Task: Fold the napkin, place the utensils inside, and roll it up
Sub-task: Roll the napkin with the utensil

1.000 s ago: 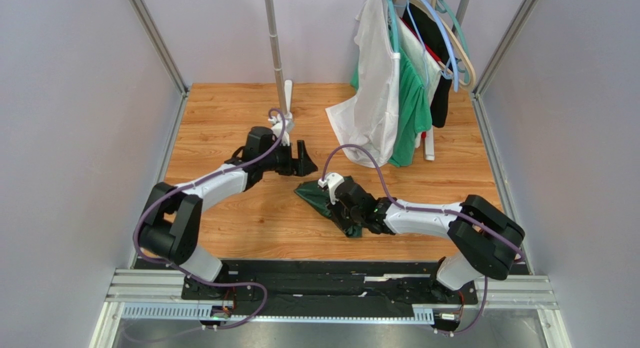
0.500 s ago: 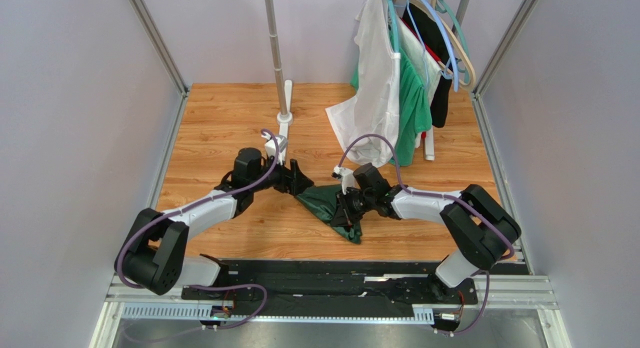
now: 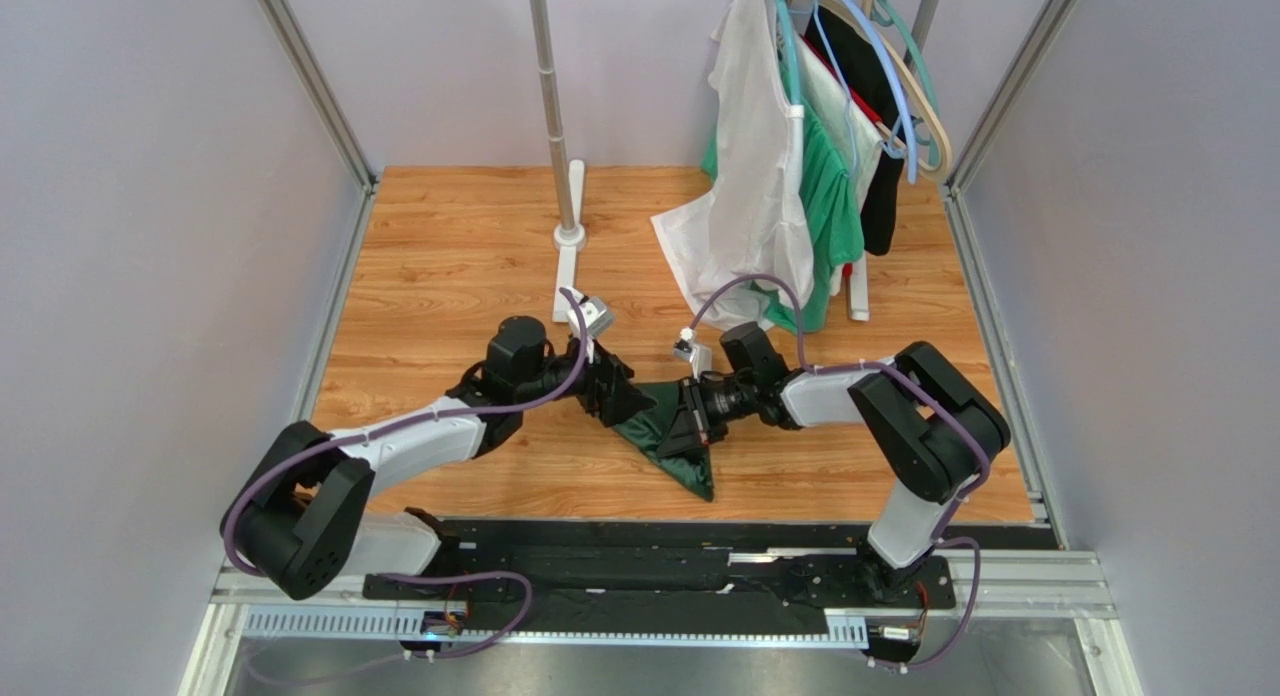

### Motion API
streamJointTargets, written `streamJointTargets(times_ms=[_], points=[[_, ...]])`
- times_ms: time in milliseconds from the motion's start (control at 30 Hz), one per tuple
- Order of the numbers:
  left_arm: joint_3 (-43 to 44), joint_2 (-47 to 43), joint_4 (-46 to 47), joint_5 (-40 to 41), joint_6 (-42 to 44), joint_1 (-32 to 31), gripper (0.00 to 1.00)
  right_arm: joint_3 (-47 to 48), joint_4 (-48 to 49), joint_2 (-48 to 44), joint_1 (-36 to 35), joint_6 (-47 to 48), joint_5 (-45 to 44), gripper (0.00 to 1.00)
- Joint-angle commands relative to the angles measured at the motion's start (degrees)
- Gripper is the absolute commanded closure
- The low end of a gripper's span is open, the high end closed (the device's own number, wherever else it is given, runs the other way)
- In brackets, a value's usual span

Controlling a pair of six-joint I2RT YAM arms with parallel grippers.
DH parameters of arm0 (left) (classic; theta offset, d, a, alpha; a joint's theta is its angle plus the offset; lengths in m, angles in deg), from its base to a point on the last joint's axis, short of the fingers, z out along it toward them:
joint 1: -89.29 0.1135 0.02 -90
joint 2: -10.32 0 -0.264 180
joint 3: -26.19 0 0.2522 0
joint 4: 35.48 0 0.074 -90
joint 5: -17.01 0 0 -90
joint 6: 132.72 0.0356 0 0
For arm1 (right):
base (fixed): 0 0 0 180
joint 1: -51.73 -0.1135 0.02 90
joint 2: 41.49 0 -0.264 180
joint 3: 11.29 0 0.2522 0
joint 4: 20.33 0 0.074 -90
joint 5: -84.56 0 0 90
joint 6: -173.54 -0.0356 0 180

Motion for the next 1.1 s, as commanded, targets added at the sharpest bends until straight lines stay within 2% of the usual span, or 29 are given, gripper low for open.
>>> streamJointTargets(times_ms=[0, 333, 533, 767, 833, 867, 900, 1067], points=[[-1.17, 1.08, 3.69, 1.52, 2.97, -2.62, 0.14, -0.55, 5.70, 2.39, 1.80, -4.75, 6.33, 1.00], [1.55, 12.15, 10.36, 2.05, 3.42, -6.05, 0.15, -0.73, 8.34, 6.35, 4.53, -6.69, 8.53, 1.00], [2.52, 19.09, 16.08, 5.56, -0.36, -7.28, 0.16, -0.91, 9.66, 7.85, 4.97, -6.52, 8.27, 1.00], [2.08, 21.83, 13.72, 7.50, -5.28, -7.28, 0.18, -1.52, 9.23, 7.59, 5.59, -5.82, 6.96, 1.00], [2.08, 22.61, 11.69, 7.67, -6.07, -7.28, 0.18, -2.13, 8.53, 6.01, 5.85, -5.64, 5.81, 0.87], [2.34, 22.88, 10.99, 8.11, -6.60, -7.28, 0.18, -2.40, 8.35, 5.13, 5.76, -5.55, 5.64, 0.74], [2.34, 23.14, 9.85, 8.29, -6.87, -7.37, 0.18, -2.49, 7.82, 3.47, 5.93, -5.46, 4.94, 0.68], [2.17, 24.02, 8.00, 9.87, -8.01, -7.11, 0.18, -3.98, -2.98, -4.53, 6.29, -1.16, -0.51, 0.53]])
